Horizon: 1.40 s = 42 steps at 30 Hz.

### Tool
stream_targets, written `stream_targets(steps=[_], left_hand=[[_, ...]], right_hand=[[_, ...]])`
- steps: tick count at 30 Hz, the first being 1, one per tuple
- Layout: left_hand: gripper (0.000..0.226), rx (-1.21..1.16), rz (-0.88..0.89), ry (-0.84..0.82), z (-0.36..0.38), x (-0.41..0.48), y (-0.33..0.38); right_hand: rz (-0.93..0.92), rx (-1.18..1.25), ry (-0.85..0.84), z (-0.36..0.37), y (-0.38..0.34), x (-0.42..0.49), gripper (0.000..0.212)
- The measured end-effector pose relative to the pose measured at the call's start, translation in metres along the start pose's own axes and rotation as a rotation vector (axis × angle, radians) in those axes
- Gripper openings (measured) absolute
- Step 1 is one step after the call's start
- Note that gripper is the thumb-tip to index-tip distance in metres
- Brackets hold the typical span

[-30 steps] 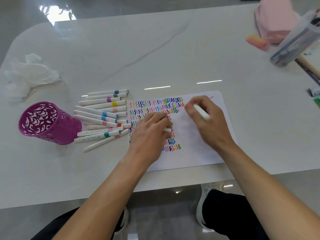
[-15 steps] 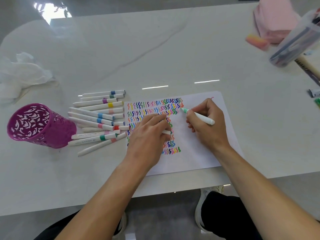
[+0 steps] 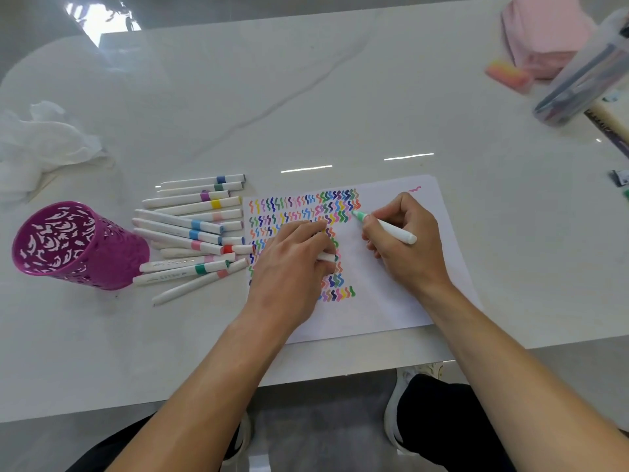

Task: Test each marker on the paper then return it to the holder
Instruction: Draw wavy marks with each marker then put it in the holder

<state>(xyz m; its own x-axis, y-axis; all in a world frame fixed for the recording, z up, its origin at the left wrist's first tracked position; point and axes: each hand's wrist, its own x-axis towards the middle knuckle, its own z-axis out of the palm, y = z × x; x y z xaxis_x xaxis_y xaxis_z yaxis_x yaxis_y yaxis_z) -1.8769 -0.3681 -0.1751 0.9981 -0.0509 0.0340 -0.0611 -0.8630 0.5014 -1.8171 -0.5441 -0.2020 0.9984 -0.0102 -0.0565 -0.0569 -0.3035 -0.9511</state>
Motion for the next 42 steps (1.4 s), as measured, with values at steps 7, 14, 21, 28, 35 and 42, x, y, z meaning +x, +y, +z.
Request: stream_targets(steps=[7,14,21,28,35,42], left_hand=[[0.017,0.007,-0.018,-0.001,0.001,-0.001,0.002],[0.019,0.014,-0.035,-0.007,0.001,0.000,0.003],[0.019,0.014,-0.047,-0.014,0.001,0.000,0.003],[0.018,0.014,-0.062,-0.019,0.000,0.000,0.003],[0.020,0.020,-0.072,-0.036,-0.002,0.002,0.005],[0.018,0.000,-0.066,0.005,-0.006,-0.001,0.009]], right_hand=[[0.011,-0.013,0.008,0.000,-0.001,0.001,0.020],[0.030,-0.014,0.015,0.000,-0.004,0.000,0.021],[0.039,-0.004,0.044,0.000,-0.006,-0.001,0.021],[0.067,0.022,0.020,0.000,-0.006,-0.001,0.023],[0.049,0.159,0.032,-0.003,-0.016,-0.004,0.016],[0.081,0.293,-0.033,-0.006,-0.029,-0.004,0.017]])
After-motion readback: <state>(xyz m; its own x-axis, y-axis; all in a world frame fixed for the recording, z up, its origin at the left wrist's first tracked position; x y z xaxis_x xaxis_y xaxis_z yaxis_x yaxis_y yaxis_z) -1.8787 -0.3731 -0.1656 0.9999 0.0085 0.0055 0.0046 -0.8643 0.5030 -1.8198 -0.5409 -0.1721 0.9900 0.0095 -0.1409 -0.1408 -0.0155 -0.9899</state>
